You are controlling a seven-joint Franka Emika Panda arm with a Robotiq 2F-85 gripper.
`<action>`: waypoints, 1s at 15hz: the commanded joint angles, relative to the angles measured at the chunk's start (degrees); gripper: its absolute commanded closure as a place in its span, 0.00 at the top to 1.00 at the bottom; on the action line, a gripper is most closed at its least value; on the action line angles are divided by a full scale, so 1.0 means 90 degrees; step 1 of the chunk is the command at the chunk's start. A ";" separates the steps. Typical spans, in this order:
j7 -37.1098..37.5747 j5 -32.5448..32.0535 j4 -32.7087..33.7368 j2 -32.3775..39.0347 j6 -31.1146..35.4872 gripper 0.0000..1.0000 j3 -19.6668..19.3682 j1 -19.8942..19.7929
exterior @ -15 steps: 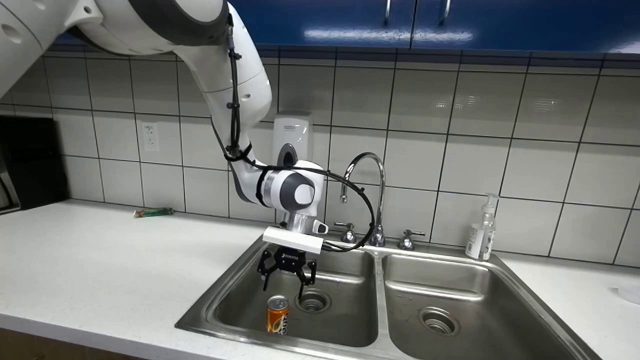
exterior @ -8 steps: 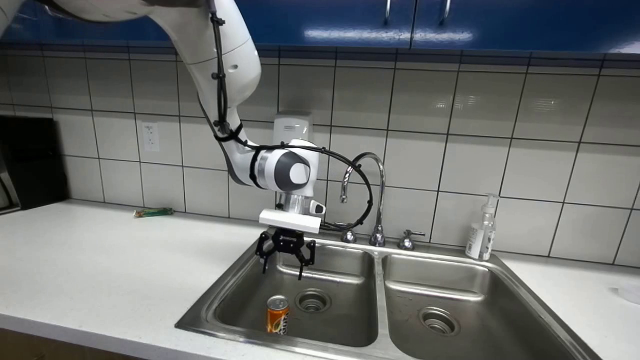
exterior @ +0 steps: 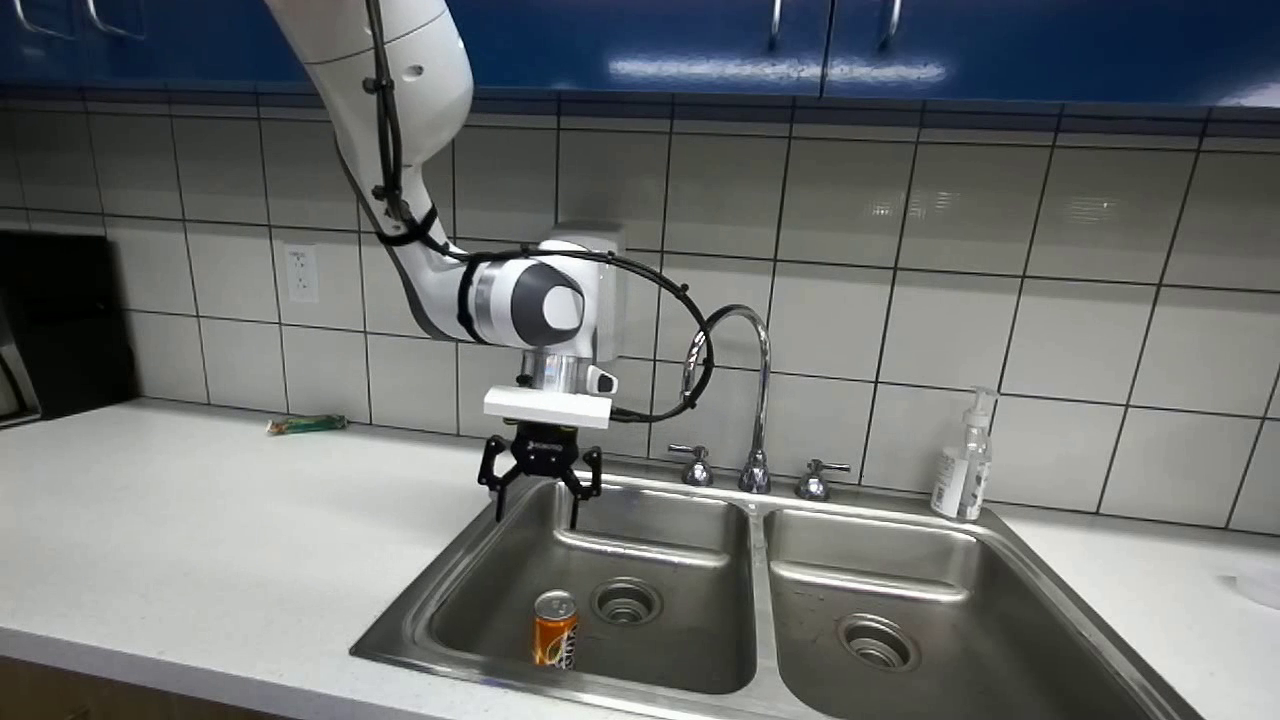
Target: Put the orange can inside the left sink
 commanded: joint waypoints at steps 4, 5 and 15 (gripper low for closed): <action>-0.0163 -0.0351 -0.0882 -0.1039 0.0063 1.00 0.0099 0.0406; -0.0170 -0.0393 -0.0962 -0.1145 0.0055 1.00 0.0106 0.0471; -0.0170 -0.0723 -0.1768 -0.2029 0.0047 1.00 0.0272 0.1161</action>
